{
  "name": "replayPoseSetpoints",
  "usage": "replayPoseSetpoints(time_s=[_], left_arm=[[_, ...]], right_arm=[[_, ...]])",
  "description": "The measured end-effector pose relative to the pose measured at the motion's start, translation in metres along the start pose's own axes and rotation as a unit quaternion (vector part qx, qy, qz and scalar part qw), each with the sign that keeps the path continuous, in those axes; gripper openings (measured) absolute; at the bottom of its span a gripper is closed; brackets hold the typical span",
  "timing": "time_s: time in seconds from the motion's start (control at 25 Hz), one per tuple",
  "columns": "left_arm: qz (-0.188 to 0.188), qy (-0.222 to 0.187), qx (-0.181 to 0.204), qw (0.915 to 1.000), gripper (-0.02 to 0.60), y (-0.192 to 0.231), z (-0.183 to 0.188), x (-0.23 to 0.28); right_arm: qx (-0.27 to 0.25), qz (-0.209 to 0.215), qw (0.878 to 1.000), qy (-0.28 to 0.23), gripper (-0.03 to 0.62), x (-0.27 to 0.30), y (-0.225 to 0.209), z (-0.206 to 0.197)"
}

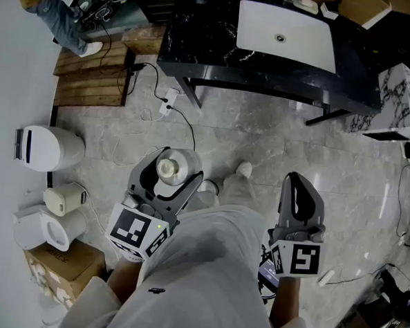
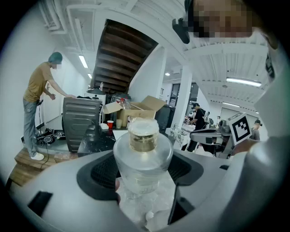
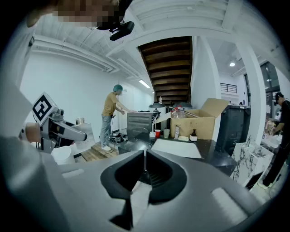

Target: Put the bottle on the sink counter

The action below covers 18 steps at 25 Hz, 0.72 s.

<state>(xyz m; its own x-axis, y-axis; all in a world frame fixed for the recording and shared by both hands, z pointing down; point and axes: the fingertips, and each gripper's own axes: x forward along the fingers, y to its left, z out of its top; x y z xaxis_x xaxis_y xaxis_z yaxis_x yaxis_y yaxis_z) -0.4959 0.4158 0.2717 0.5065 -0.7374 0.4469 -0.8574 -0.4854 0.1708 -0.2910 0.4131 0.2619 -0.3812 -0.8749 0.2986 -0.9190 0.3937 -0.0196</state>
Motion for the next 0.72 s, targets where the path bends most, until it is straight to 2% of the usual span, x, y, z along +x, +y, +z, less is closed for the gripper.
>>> replayPoseSetpoints(time_s=[0.32, 0.6, 0.72], left_arm=[[-0.03, 0.003, 0.027, 0.9992, 0.334, -0.081, 0.007, 0.007], [-0.048, 0.004, 0.048, 0.9977, 0.334, -0.159, 0.014, 0.038], [-0.045, 0.011, 0.058, 0.9973, 0.334, -0.185, 0.012, 0.054]], right_arm=[[0.023, -0.017, 1.0, -0.009, 0.027, -0.058, -0.04, -0.005], [0.045, -0.039, 0.998, -0.027, 0.026, -0.112, -0.098, -0.014], [0.003, -0.067, 0.997, -0.034, 0.026, -0.131, -0.126, -0.015]])
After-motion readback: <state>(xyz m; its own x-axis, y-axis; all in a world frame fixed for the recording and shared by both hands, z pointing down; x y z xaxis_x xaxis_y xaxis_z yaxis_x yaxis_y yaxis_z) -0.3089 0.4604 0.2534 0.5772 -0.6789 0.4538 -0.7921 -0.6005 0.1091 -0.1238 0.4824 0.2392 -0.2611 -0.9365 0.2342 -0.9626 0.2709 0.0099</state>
